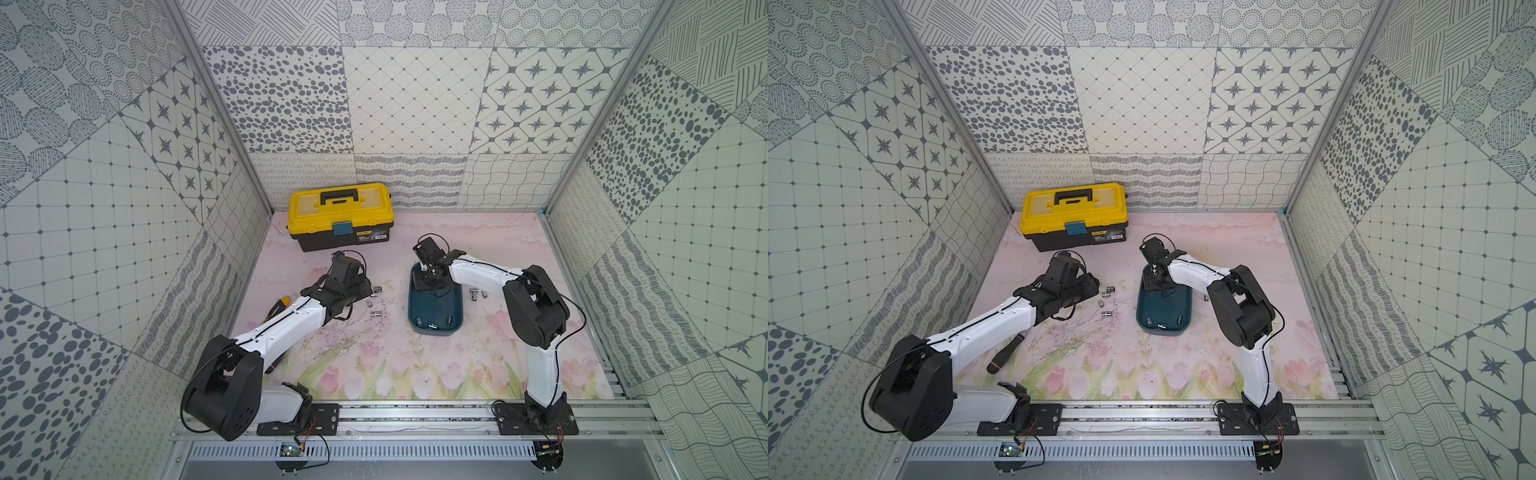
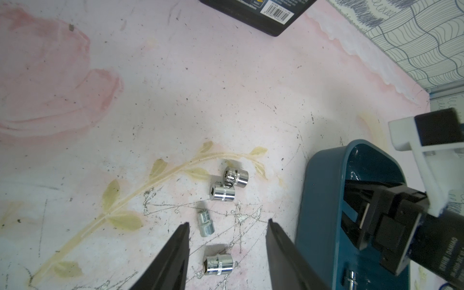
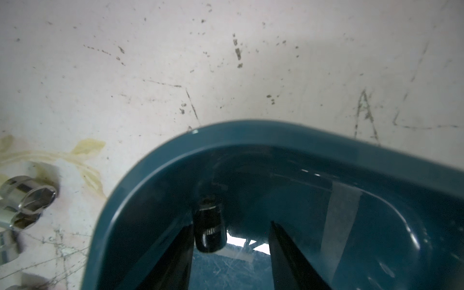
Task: Take out the socket from the storage box
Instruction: Pick up the socket head from the storage box.
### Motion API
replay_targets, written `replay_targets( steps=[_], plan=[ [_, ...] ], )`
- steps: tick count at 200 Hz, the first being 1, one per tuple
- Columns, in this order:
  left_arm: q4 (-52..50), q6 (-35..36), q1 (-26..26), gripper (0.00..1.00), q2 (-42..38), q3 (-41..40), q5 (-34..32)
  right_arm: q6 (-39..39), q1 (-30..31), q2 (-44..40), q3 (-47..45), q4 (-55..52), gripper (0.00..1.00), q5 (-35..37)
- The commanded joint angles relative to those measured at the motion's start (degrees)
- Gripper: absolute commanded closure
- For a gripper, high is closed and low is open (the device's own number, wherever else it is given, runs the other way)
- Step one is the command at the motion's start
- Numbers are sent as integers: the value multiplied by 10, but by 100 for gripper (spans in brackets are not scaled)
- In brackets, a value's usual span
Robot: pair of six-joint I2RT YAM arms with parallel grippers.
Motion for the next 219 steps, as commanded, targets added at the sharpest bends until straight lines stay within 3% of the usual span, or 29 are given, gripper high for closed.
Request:
replay_targets(
  steps=[1,91,157,219],
  plan=[
    [-5,13,3,47,-1,-1,5,-8,2,17,21,-1,47,2],
    [-4,16,4,46,-2,-1,7,-14,2,43,47,-10,49,-10],
    [0,12,3,46,-1,-5,11,-14,2,51,53,-16,63,-10],
    [-2,11,3,46,-8,-6,10,-12,1,66,66,-31,66,-7]
  ],
)
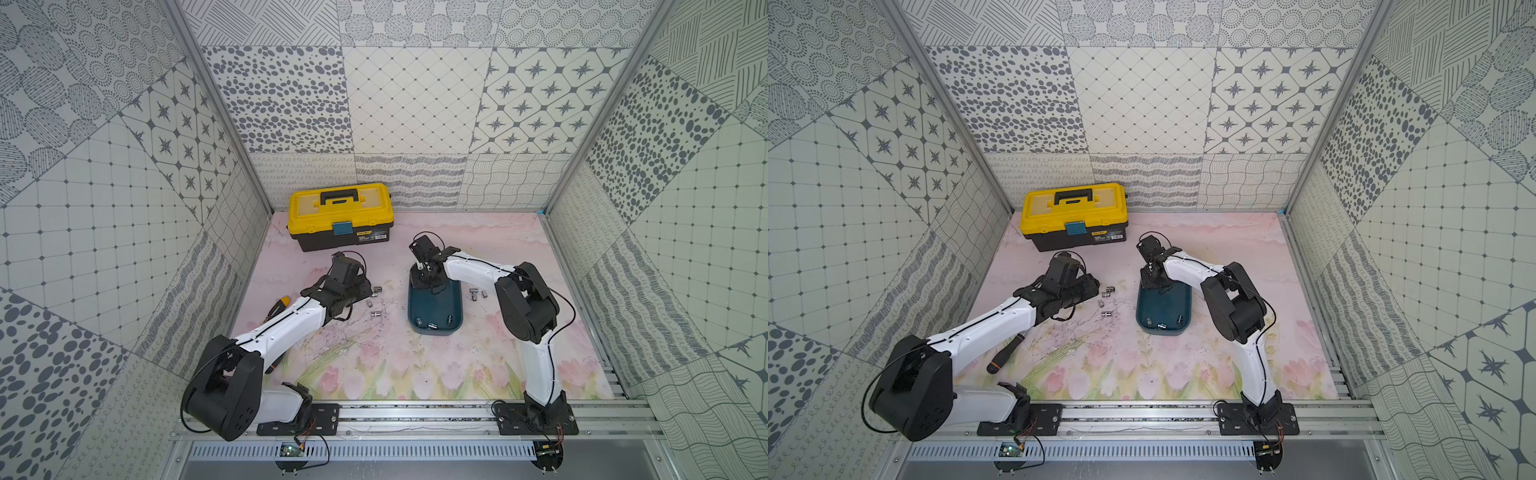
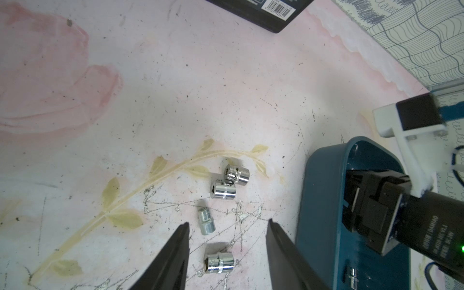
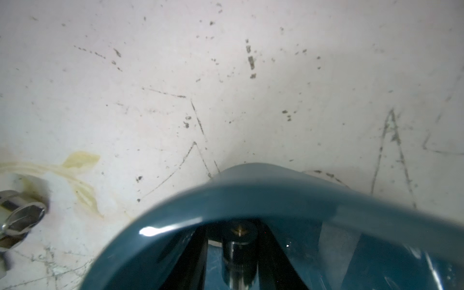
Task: Take out the socket from the storage box
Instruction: Pick up the socket head from the storage box.
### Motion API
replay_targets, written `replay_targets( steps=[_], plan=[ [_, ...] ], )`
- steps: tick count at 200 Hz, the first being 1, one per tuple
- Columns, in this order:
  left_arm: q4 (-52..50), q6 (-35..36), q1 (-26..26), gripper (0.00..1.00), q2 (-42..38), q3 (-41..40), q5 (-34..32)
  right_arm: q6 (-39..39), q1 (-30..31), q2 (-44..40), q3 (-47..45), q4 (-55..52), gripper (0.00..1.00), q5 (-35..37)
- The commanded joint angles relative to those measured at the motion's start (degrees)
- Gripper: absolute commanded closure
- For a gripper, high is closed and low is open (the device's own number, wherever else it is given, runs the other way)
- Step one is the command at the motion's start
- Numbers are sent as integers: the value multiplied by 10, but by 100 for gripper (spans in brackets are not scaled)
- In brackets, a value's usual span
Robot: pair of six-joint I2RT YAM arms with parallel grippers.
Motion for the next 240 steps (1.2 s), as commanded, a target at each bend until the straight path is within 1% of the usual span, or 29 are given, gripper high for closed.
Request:
replay_targets(
  steps=[1,9,23,31,55,74,111,148,175,207,240],
  plan=[
    [-2,12,3,46,-8,-3,8,-1,2,23,13,-2,66,1],
    [-3,11,2,46,-9,-3,8,-1,1,23,14,-3,68,0],
    [-4,11,3,46,-12,-2,8,-3,1,21,13,-3,77,-3],
    [-6,12,2,46,-14,-3,8,-4,1,19,12,-2,80,-5],
    [-8,13,3,46,-18,-2,6,-9,1,11,10,-2,86,-11],
    [-11,14,3,46,-23,-1,5,-15,0,-2,6,-5,89,-14],
    [-11,14,3,46,-24,-2,7,-24,-13,-55,-9,-25,90,-31],
    [-10,17,3,46,-21,0,10,-26,-39,-145,-51,-35,90,-55],
    [-11,20,3,46,-20,-1,7,-28,-72,-215,-90,-38,89,-74],
    [-11,19,3,45,-22,-2,9,-39,-122,-291,-138,-47,88,-80],
    [-10,18,3,45,-21,0,11,-59,-166,-324,-190,-44,88,-91]
  ],
)
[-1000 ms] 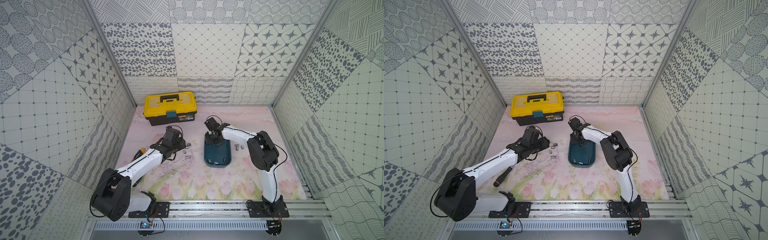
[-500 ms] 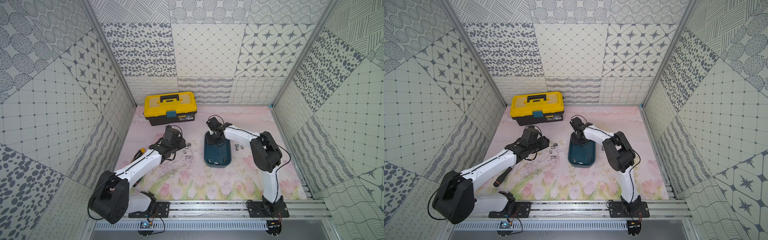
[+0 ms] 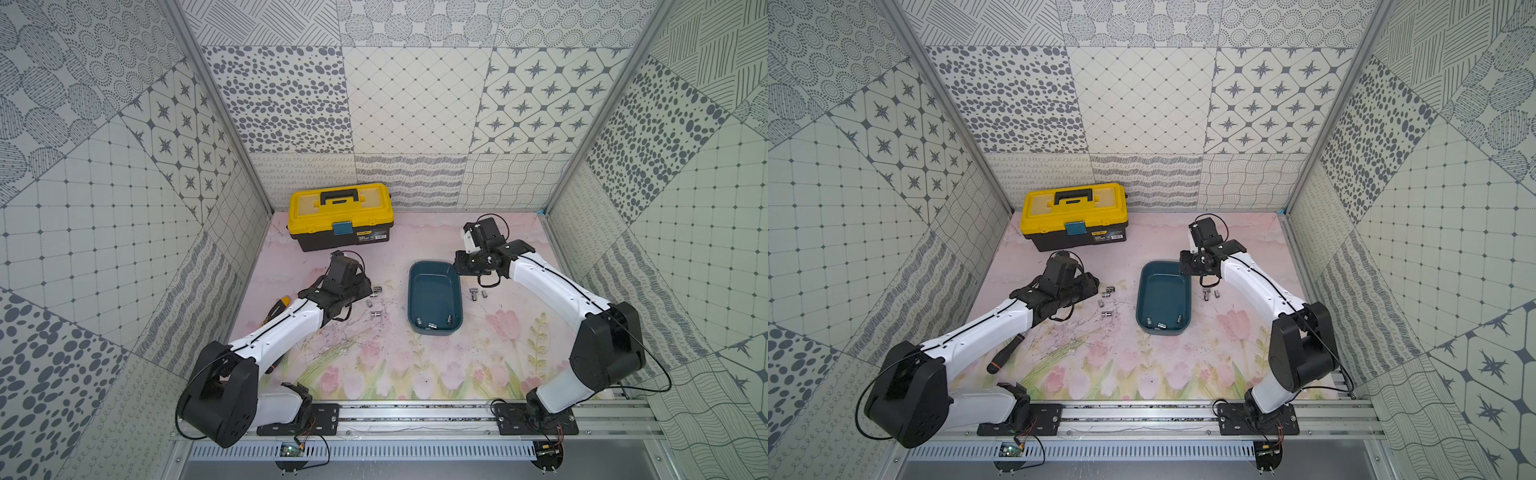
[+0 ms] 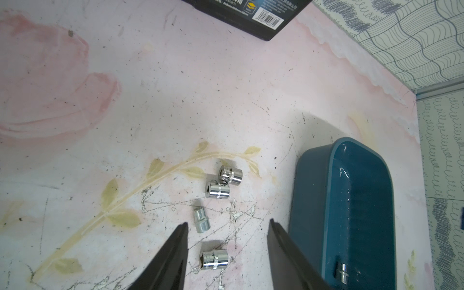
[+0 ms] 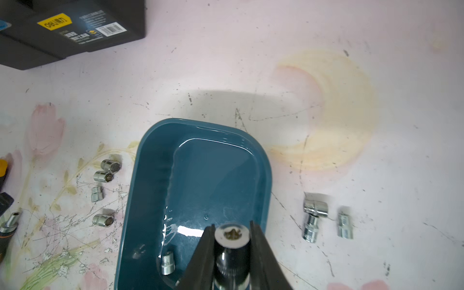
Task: Take out the socket from the storage box
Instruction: Pick up the socket head from the storage box, then place the socket head at the center of the board.
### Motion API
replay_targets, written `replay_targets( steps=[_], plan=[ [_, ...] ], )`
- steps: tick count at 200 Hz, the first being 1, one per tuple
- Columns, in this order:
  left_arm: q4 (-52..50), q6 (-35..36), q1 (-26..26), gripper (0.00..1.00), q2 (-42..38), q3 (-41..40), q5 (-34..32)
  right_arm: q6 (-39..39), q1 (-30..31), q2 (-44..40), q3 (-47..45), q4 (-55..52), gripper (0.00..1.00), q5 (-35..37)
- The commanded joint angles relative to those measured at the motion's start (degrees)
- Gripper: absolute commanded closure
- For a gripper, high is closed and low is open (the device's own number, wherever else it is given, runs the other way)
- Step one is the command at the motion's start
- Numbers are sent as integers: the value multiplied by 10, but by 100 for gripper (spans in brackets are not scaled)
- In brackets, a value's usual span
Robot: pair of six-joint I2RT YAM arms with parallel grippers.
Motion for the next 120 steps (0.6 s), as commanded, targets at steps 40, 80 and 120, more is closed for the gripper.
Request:
replay_targets(
  steps=[40,80,120],
  plan=[
    [-8,14,3,45,-1,1,13,-33,-47,-17,-102,30,87,-19],
    [-9,14,3,44,-1,2,13,-50,-55,22,-126,35,87,-4],
    [-7,13,3,44,3,3,14,-50,-55,16,-166,52,87,1]
  ],
)
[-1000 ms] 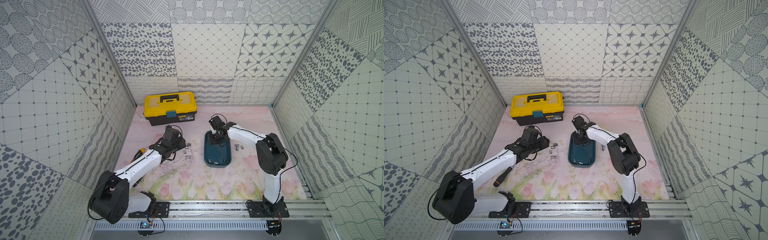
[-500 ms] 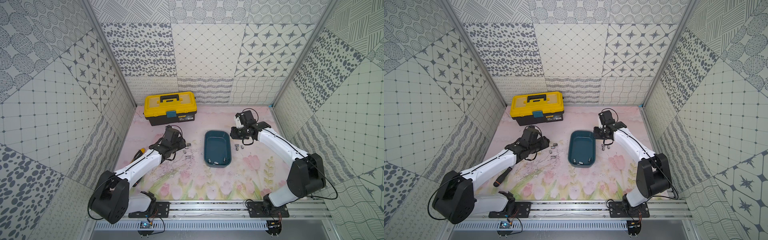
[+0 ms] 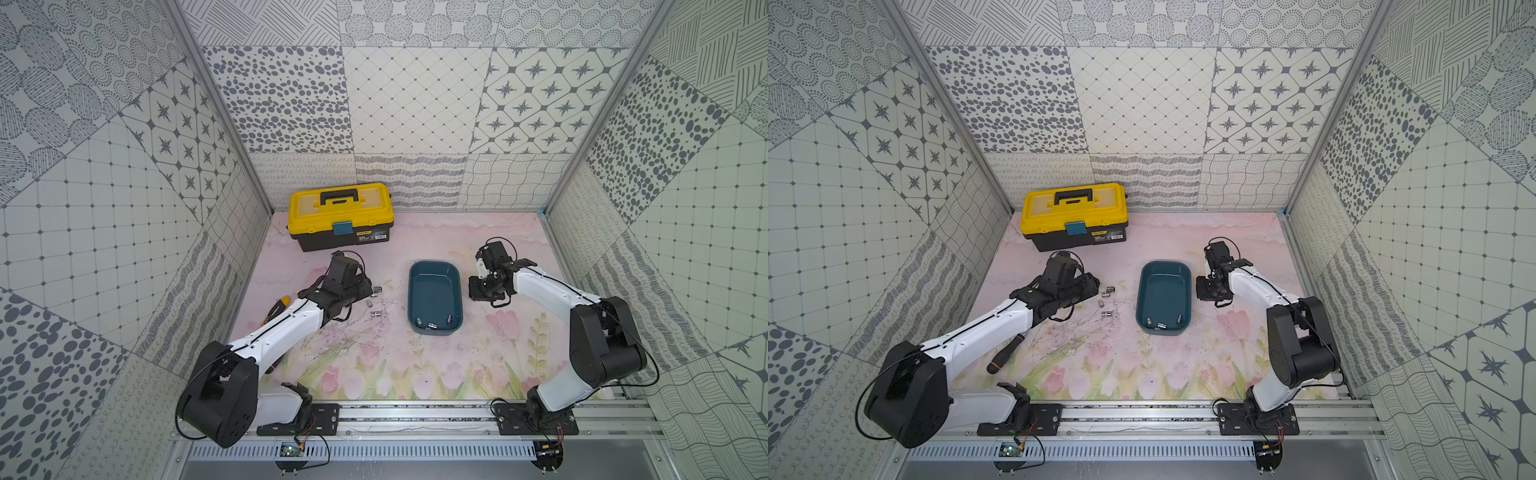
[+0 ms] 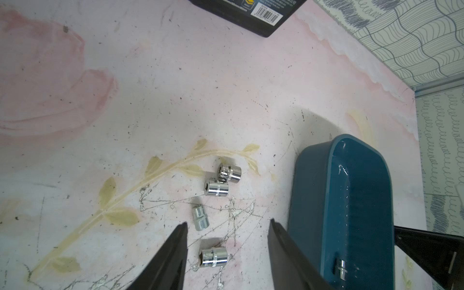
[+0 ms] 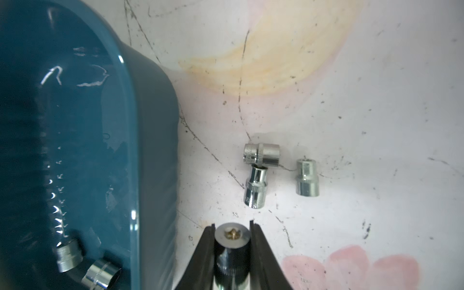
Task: Take out the socket from the storage box
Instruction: Place the socket head at the center of the board.
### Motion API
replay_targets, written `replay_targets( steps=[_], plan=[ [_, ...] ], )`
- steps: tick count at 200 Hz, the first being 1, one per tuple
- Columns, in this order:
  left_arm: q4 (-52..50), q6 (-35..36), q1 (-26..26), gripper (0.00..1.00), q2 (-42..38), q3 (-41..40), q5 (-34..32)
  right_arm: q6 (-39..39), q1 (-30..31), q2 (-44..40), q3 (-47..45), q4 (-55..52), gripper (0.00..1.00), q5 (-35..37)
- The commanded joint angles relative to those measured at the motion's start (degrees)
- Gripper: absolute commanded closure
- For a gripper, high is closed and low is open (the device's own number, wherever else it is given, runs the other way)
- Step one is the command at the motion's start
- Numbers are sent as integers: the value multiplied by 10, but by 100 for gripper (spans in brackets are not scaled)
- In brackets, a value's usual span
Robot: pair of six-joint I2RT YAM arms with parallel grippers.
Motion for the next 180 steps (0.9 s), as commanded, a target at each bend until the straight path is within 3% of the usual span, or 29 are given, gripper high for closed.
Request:
replay_targets(
  steps=[1,97,180],
  plan=[
    [-5,13,3,44,4,3,7,-8,-1,-4,-20,24,87,9],
    [-2,9,3,44,18,11,16,-10,-9,-14,-53,37,87,37],
    [2,6,3,44,18,7,19,-6,-11,14,-42,42,80,48]
  ],
)
